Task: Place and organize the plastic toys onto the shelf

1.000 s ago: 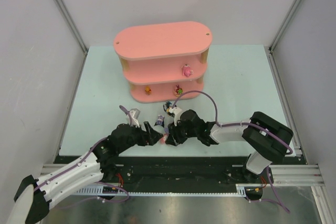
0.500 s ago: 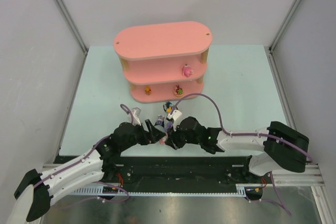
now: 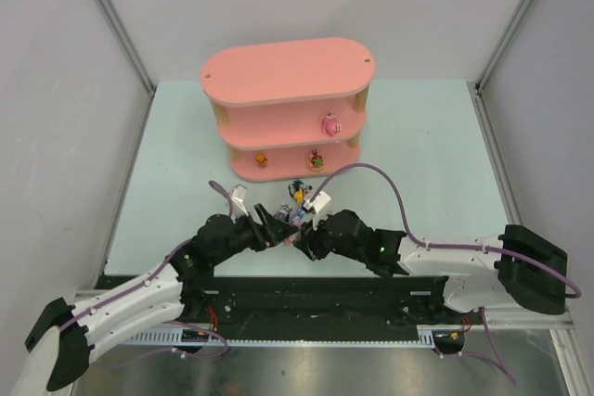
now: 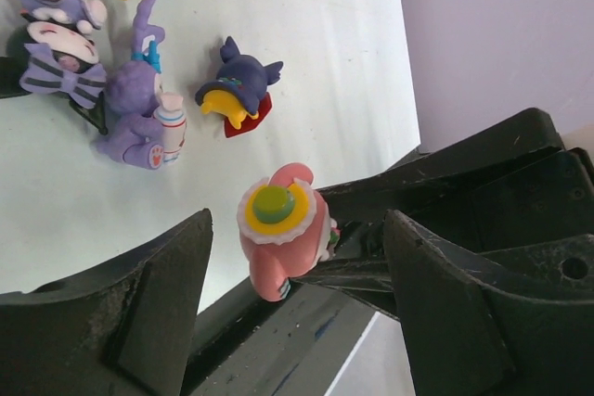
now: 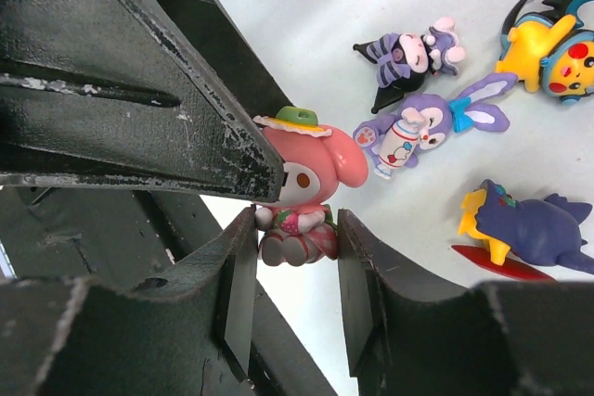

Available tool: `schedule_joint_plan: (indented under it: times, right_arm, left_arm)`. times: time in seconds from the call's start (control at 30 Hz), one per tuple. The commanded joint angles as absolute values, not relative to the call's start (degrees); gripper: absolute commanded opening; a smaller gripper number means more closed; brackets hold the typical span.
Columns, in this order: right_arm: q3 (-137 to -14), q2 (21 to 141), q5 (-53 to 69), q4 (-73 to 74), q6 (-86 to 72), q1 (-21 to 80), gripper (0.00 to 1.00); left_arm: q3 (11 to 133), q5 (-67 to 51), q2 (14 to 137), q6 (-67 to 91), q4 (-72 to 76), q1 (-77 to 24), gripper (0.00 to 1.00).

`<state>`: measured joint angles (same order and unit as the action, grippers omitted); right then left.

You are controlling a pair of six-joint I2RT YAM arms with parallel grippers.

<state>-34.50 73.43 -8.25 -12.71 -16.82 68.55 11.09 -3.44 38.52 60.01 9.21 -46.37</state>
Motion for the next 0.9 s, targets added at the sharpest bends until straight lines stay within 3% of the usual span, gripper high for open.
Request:
schedule_joint_plan:
  times: [0.0, 0.73, 0.87]
  right_arm:
    - [-34.28, 71.37, -11.07, -14.33, -16.17, 69.52, 0.0]
    - [-34.1, 67.41, -16.96, -16.43, -18.46, 71.54, 0.0]
    - [-34.1, 67.59, -17.14, -17.05, -18.63, 71.54, 0.0]
  left_arm:
    - [12.75, -5.62, 39.64, 62.75, 14.93, -46.58, 0.77]
    - [11.16, -8.88, 41.48, 63.11, 19.95, -46.58, 0.59]
    - [11.25, -9.4, 42.1, 62.84, 20.83, -46.58, 0.5]
